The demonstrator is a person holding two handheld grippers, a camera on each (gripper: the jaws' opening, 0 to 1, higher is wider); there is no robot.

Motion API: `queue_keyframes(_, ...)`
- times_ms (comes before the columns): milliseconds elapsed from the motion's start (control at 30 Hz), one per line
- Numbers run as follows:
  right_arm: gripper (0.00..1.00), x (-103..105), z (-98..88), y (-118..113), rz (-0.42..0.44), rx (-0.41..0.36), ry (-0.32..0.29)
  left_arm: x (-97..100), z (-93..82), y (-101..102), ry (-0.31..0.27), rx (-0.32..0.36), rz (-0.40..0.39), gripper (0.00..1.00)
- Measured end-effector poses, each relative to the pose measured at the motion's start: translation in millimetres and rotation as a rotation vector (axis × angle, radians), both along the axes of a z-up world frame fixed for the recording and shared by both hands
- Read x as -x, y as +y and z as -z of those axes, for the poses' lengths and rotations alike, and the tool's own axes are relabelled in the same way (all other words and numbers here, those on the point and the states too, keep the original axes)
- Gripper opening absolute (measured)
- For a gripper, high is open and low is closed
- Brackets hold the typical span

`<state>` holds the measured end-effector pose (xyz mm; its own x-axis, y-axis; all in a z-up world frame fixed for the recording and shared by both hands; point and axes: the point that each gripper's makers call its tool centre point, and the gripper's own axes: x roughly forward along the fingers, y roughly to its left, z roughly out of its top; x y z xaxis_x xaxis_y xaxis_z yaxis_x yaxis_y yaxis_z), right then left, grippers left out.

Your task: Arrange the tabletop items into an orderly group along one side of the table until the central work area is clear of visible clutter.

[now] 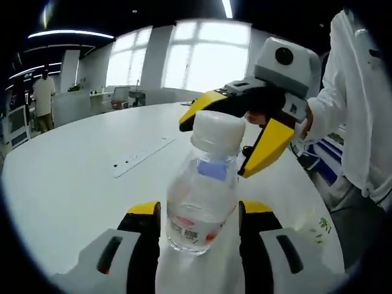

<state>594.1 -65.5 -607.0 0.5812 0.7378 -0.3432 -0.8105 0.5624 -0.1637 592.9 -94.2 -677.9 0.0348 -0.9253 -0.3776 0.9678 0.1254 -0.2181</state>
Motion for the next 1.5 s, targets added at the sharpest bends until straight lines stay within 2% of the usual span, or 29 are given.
queue_keyframes(433,0.35,-6,-12.6,-10,0.049,-0.048,0.008,-1.3,-6.0,8,0.027,-0.009,-0.049,0.63)
queue_keyframes(800,0.40,-3,-25.9,-18,0.076,-0.078,0.010,0.0,-21.8,13,0.024,0.003,-0.086,0.73)
queue_keyframes(1167,0.50,1,-40.0,-30,0.110,-0.114,0.019,-0.7,-45.2,20,0.006,0.020,-0.139,0.90)
queue_keyframes(1500,0.55,12,-49.7,-39,0.123,-0.122,0.016,6.2,-69.4,27,-0.023,0.034,-0.163,0.91)
